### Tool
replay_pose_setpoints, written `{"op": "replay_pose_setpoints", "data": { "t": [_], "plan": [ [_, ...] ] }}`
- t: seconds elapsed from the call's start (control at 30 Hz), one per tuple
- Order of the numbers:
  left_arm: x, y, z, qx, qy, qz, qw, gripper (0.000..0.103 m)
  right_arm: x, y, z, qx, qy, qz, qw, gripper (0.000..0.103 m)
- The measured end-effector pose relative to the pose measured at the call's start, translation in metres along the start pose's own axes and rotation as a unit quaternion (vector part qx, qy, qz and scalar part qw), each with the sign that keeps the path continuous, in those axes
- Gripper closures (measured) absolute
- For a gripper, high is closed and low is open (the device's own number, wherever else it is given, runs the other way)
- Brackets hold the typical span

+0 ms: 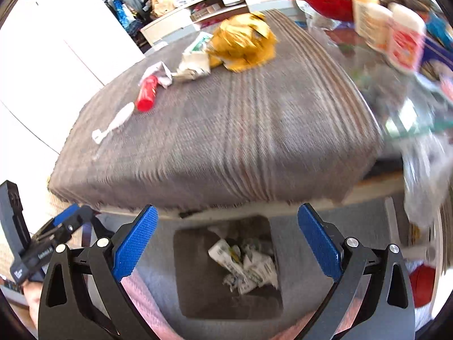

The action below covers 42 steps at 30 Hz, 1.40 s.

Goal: Collect trash
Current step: 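Move both open tools back up toward the table, then grasp a clear plastic strip with the left tool while the right grasps folded white paper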

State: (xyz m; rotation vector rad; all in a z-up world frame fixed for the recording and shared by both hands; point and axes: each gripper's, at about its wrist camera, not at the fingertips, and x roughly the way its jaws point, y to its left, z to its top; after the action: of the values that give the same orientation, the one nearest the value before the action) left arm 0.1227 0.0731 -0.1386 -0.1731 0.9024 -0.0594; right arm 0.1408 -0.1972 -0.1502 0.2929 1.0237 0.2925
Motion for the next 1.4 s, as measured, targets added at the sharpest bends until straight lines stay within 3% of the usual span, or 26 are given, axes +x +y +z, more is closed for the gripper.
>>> {"op": "replay_pose_setpoints", "data": {
  "t": [0.17, 0.3, 0.53, 0.7, 0.83, 1.03, 1.13, 1.2, 1.23, 1.27, 1.4],
  "plan": [
    [0.009, 0.015, 0.054, 0.005, -0.021, 0.023, 0.9995, 0.008, 0.023, 0.024, 0.052, -0.019, -0.008, 0.014, 1.000, 0.004],
    [0.031, 0.024, 0.086, 0.013, -0.005, 0.029, 0.9995, 0.008, 0.048, 0.038, 0.093, -0.015, -0.004, 0.026, 1.000, 0.003],
    [0.075, 0.029, 0.106, 0.044, 0.026, 0.043, 0.9978, 0.008, 0.097, 0.058, 0.146, -0.023, 0.008, 0.013, 1.000, 0.004],
    [0.090, 0.028, 0.111, 0.057, 0.026, 0.040, 0.9972, 0.011, 0.127, 0.059, 0.161, -0.028, 0.016, -0.017, 0.999, 0.005],
    [0.099, 0.024, 0.113, 0.076, 0.031, 0.025, 0.9963, 0.028, 0.142, 0.058, 0.165, -0.028, 0.025, -0.022, 0.999, 0.011],
    [0.108, 0.021, 0.106, 0.086, 0.046, 0.010, 0.9952, 0.039, 0.148, 0.066, 0.165, -0.048, 0.011, -0.043, 0.998, 0.011],
    [0.107, 0.018, 0.100, 0.100, 0.038, 0.025, 0.9939, 0.045, 0.149, 0.072, 0.160, -0.070, 0.006, -0.058, 0.996, 0.012],
    [0.104, 0.019, 0.100, 0.096, 0.035, 0.025, 0.9944, 0.055, 0.147, 0.072, 0.159, -0.071, -0.003, -0.067, 0.995, 0.023],
    [0.103, 0.020, 0.100, 0.093, 0.035, 0.022, 0.9948, 0.068, 0.145, 0.070, 0.158, -0.070, -0.006, -0.070, 0.995, 0.036],
    [0.102, 0.021, 0.100, 0.089, 0.036, 0.019, 0.9952, 0.080, 0.144, 0.067, 0.159, -0.068, -0.007, -0.066, 0.995, 0.038],
    [0.098, 0.024, 0.100, 0.073, 0.043, -0.007, 0.9964, 0.091, 0.136, 0.060, 0.157, -0.062, -0.002, -0.052, 0.997, 0.042]
  ]
}}
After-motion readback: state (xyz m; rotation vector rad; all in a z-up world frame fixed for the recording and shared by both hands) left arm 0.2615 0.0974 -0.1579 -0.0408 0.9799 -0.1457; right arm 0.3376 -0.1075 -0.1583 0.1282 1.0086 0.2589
